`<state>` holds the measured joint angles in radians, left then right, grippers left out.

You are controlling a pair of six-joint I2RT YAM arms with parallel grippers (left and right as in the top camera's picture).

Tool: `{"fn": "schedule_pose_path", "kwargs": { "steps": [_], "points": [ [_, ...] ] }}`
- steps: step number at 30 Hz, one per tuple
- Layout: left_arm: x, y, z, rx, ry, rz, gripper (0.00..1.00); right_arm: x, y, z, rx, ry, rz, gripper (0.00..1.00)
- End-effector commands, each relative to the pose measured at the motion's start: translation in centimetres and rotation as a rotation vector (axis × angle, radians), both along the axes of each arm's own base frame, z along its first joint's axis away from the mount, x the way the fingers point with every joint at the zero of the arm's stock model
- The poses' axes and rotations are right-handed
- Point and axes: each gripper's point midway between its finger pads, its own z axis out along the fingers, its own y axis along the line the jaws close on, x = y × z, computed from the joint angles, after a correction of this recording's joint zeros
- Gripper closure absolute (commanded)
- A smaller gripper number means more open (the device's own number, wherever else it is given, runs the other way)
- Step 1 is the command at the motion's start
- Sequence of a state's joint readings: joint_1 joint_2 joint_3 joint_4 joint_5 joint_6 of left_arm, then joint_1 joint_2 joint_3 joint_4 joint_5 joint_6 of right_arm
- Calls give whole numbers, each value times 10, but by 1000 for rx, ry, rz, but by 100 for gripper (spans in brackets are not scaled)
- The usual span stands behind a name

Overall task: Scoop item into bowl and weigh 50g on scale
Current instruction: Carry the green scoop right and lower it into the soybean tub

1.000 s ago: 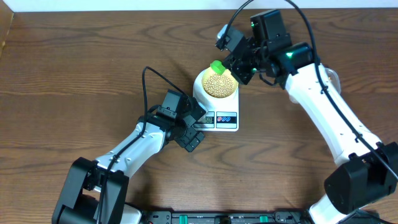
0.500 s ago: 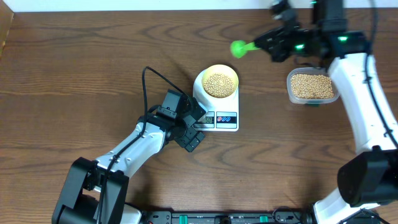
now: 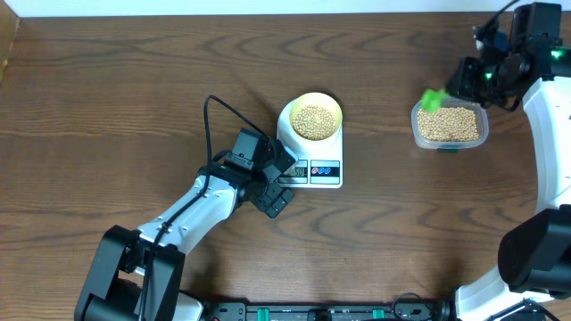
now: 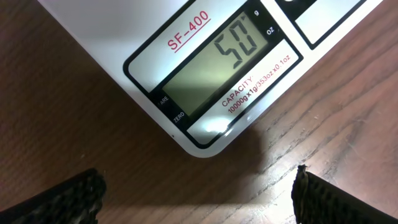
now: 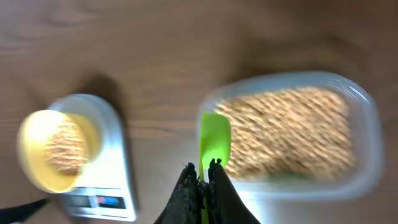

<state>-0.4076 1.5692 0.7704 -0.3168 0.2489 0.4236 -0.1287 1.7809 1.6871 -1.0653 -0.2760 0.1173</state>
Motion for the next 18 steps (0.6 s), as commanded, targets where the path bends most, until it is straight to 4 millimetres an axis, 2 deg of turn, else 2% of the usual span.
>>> {"fn": "schedule_pose_path", "kwargs": {
  "steps": [1,5,9,18],
  "points": [
    [-2,3,-5,15,10,-8,2,-7,-28,-2,-142,40,-89,99],
    [-2,3,-5,16,10,-7,2,-11,-41,-11,-212,79,-117,99],
    [-2,3,-5,16,10,-7,2,-9,-42,-23,-213,109,-115,99],
    [-2,3,-5,16,10,-7,2,0,-45,-66,-216,194,-108,99]
  ]
}}
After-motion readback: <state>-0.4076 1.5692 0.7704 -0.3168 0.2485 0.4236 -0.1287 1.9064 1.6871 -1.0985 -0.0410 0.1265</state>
